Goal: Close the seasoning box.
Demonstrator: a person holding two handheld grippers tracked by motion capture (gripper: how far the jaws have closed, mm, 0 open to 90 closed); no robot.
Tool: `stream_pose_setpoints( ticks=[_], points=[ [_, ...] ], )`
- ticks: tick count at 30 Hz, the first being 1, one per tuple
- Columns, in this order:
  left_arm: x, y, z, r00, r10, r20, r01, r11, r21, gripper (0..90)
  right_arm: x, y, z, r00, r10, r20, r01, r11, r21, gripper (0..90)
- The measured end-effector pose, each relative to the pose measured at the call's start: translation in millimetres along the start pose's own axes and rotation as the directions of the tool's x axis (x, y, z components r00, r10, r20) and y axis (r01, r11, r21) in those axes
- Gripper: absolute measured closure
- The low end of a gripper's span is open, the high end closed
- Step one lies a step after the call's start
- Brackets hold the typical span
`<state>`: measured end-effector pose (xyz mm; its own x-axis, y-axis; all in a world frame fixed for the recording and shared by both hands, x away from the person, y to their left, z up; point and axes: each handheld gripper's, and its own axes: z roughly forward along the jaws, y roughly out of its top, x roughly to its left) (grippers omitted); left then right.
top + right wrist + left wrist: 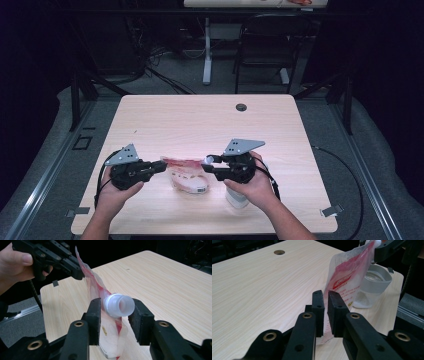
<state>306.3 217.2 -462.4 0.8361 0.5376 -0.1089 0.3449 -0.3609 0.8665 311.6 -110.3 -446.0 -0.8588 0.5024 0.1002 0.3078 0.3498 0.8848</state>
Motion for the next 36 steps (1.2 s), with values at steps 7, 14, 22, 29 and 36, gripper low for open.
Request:
stream_pose_setpoints(
  ticks=[7, 14, 22, 29, 36],
  points=[
    [-1.9, 0.4, 0.2, 1.0, -0.002, 0.003, 0.002, 1.0, -0.001, 86.1, 1.3, 0.0, -4.6, 0.9998, 0.0, -0.018, 0.0, 1.0, 0.001, 67.4],
    [-7.2, 3.9, 0.8, 0.9998, 0.015, 0.016, -0.016, 0.9998, 0.009, 88.2, 2.4, -0.2, -10.4, 0.9999, 0.005, -0.014, -0.005, 1.0, -0.002, 68.6],
    [-13.0, 7.7, 5.4, 0.9991, 0.024, 0.034, -0.024, 0.9997, 0.009, 88.3, 2.8, -5.4, -20.1, 0.9997, 0.02, -0.017, -0.02, 0.9998, 0.005, 68.6],
    [-13.7, 8.1, 9.2, 0.9987, 0.019, 0.047, -0.019, 0.9998, -0.006, 86.2, 1.0, -8.7, -25.7, 0.9995, 0.029, -0.011, -0.029, 0.9995, 0.013, 67.9],
    [-12.4, 4.4, 8.9, 0.9985, 0.012, 0.054, -0.011, 0.9999, -0.013, 75.7, 4.0, -2.8, -27.6, 0.9998, -0.008, 0.017, 0.008, 0.9999, -0.009, 60.5]
  ],
)
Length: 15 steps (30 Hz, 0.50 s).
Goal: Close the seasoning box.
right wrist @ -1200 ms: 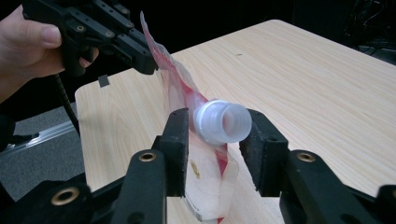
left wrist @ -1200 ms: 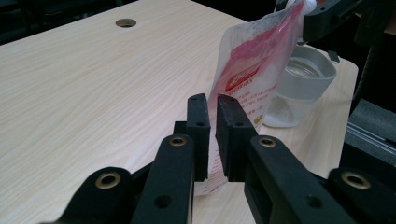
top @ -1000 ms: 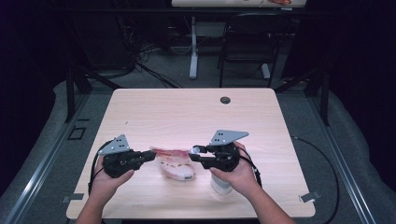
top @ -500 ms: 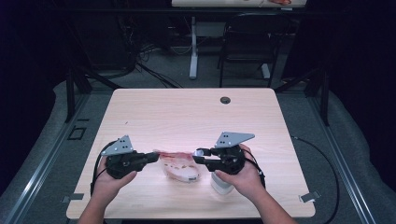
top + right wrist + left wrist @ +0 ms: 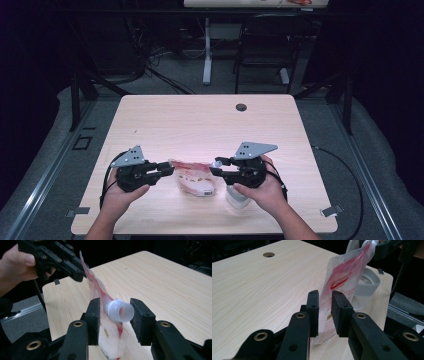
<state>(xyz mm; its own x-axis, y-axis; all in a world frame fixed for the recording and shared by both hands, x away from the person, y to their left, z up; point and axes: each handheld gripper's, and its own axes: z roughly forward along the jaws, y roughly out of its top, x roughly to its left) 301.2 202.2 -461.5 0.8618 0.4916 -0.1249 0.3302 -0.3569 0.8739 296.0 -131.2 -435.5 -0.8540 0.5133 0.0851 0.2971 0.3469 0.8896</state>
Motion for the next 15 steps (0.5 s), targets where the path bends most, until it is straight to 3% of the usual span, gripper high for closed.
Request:
stream_pose_setpoints(
  ticks=[7, 12, 15],
  points=[
    [1.8, -2.1, -2.9, 0.9999, -0.008, -0.013, 0.008, 1.0, -0.004, 70.8, 2.9, 13.0, 0.1, 0.9991, -0.039, 0.016, 0.039, 0.9992, 0.0, 60.0],
    [3.6, -4.6, -2.7, 0.9996, -0.017, -0.022, 0.017, 0.9999, 0.004, 69.5, 7.3, 25.1, 5.1, 0.9985, -0.053, -0.017, 0.052, 0.9984, -0.022, 58.6],
    [4.1, -5.4, -3.0, 0.9994, -0.021, -0.028, 0.021, 0.9998, 0.005, 69.0, 9.9, 31.3, 10.8, 0.9977, -0.053, -0.041, 0.053, 0.9986, -0.009, 58.2]
  ],
)
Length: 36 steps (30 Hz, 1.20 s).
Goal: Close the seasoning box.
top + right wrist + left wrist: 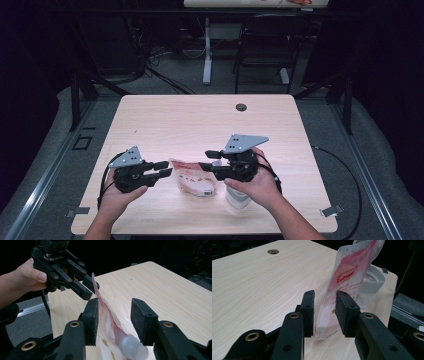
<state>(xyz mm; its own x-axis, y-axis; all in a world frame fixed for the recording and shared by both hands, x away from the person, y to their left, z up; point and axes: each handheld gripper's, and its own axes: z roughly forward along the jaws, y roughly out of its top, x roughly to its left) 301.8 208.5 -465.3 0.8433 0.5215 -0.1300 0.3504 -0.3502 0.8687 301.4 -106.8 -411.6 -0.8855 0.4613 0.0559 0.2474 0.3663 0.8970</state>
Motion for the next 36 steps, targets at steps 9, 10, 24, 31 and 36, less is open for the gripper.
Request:
stream_pose_setpoints(
  ticks=[9, 10, 24, 31, 36],
  points=[
    [3.6, -2.3, -3.1, 1.0, -0.006, -0.004, 0.006, 1.0, 0.002, 68.8, 1.4, 12.2, 15.4, 0.9995, -0.033, 0.005, 0.032, 0.999, 0.03, 60.9],
    [3.6, -2.6, -3.3, 0.9999, -0.01, -0.007, 0.01, 0.9999, -0.001, 68.8, 1.7, 13.4, 17.2, 0.9992, -0.039, 0.004, 0.039, 0.9986, 0.036, 61.9],
    [7.8, -5.1, -7.5, 0.9997, -0.024, -0.005, 0.024, 0.9996, -0.013, 68.6, 6.8, 21.2, 44.5, 0.9927, -0.119, -0.021, 0.12, 0.9843, 0.129, 67.4],
    [8.1, -5.6, -6.9, 0.9996, -0.027, -0.004, 0.027, 0.9996, -0.011, 68.6, 7.8, 23.4, 52.4, 0.9916, -0.123, -0.037, 0.128, 0.9793, 0.157, 71.4],
    [8.3, -6.0, -6.8, 0.9996, -0.028, -0.006, 0.028, 0.9995, -0.013, 68.6, 9.4, 25.1, 57.8, 0.9904, -0.128, -0.053, 0.135, 0.9747, 0.178, 73.3]
  ],
)
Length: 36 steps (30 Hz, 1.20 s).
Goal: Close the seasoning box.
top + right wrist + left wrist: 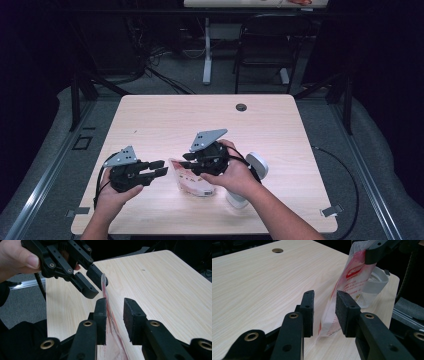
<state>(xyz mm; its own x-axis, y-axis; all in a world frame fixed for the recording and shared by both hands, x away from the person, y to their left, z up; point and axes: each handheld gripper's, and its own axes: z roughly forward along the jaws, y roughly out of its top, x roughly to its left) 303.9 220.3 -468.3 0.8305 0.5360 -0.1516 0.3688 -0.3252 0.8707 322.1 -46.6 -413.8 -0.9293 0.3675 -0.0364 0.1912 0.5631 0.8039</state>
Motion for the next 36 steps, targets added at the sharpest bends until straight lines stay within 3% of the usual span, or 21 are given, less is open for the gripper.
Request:
stream_pose_setpoints(
  ticks=[13, 25, 31, 36],
  points=[
    [1.0, -0.6, 1.1, 1.0, 0.007, -0.003, -0.007, 0.9999, 0.008, 68.4, -2.8, 1.4, 3.5, 0.9997, 0.0, -0.025, 0.001, 0.9992, 0.04, 76.5],
    [0.9, -1.0, 0.9, 1.0, 0.002, -0.004, -0.002, 1.0, 0.007, 68.4, -1.0, 5.3, 5.2, 0.9987, -0.037, -0.034, 0.041, 0.9941, 0.101, 82.9],
    [1.4, -1.3, 1.1, 1.0, 0.001, -0.004, -0.001, 1.0, 0.004, 68.3, -4.1, 4.7, 4.6, 0.9976, -0.013, -0.068, 0.02, 0.9952, 0.096, 88.4],
    [1.7, -1.3, 0.7, 1.0, 0.002, -0.003, -0.002, 1.0, 0.005, 68.4, -5.2, 4.5, 3.4, 0.9978, -0.022, -0.062, 0.028, 0.9947, 0.099, 89.8]
  ],
)
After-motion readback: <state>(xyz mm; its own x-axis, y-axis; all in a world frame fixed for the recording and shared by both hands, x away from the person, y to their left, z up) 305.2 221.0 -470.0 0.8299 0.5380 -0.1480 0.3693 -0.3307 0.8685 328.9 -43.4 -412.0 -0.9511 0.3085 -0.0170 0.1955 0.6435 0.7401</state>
